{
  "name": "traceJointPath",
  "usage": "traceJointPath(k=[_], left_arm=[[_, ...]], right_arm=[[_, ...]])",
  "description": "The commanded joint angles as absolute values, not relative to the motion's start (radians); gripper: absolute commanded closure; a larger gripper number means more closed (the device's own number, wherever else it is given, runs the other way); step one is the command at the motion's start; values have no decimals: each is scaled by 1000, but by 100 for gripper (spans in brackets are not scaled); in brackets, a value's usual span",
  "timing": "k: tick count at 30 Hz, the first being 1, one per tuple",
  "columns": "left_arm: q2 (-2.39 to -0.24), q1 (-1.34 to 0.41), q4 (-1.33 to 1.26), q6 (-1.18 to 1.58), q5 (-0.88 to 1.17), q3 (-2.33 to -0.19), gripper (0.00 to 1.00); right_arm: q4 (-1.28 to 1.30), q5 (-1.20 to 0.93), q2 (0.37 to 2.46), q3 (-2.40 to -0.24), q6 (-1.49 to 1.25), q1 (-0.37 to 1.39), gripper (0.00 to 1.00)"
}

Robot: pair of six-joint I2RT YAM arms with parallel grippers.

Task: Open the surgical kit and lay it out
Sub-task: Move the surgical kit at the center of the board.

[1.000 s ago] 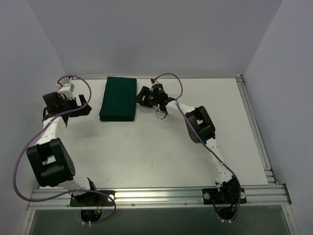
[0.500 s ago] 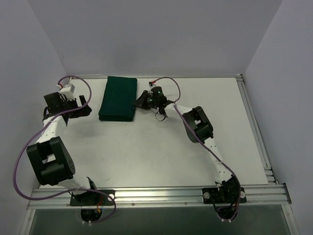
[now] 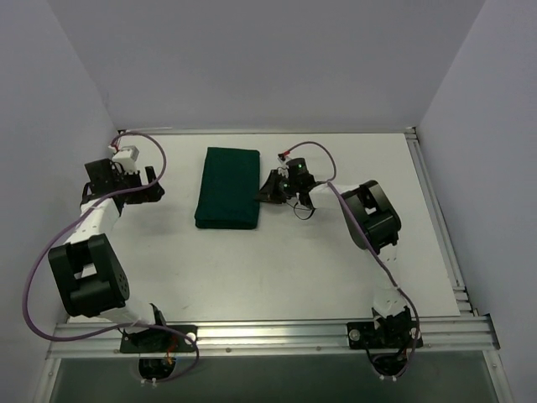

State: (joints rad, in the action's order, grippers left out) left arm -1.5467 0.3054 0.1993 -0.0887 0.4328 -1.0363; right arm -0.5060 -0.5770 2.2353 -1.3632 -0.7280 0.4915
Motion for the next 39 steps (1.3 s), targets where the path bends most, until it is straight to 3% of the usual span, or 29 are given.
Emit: traceJointPath(k=[1,13,16,20,28,31,32,35,38,39], left_arm=[[-1513,266,206,-115,437,-1031,0],[-1502,150,242,-143,508,-1012,0],[-1529,74,248,-150,515,-1025,6],[-1618,-49,284,-146,493,-1119,6],[-1851,-132,313,-118,495,-1233,3],[-1902,-141,353,-101,521,-1261,9],[-1911,-143,380,-103,525,-1272,20],[-1914,-144,387,-97,546,-1269,34],[-1901,-156,414,-103,552,-1255,56],[-1896,-160,429,-109,558,-1253,67]], right_arm=[[-413,-592,2142,-1266,-615,469,100],[-301,-558,1962,-1063,-522,451,100],[-282,-555,1950,-1048,-500,437,100],[-304,-555,1939,-1054,-505,410,75],[-414,-615,2009,-1094,-572,416,73],[-437,-623,2022,-1092,-578,428,74],[-439,-623,2022,-1094,-581,431,75],[-451,-627,2025,-1092,-586,445,85],[-454,-626,2017,-1082,-587,449,94],[-456,-623,2011,-1075,-588,451,96]])
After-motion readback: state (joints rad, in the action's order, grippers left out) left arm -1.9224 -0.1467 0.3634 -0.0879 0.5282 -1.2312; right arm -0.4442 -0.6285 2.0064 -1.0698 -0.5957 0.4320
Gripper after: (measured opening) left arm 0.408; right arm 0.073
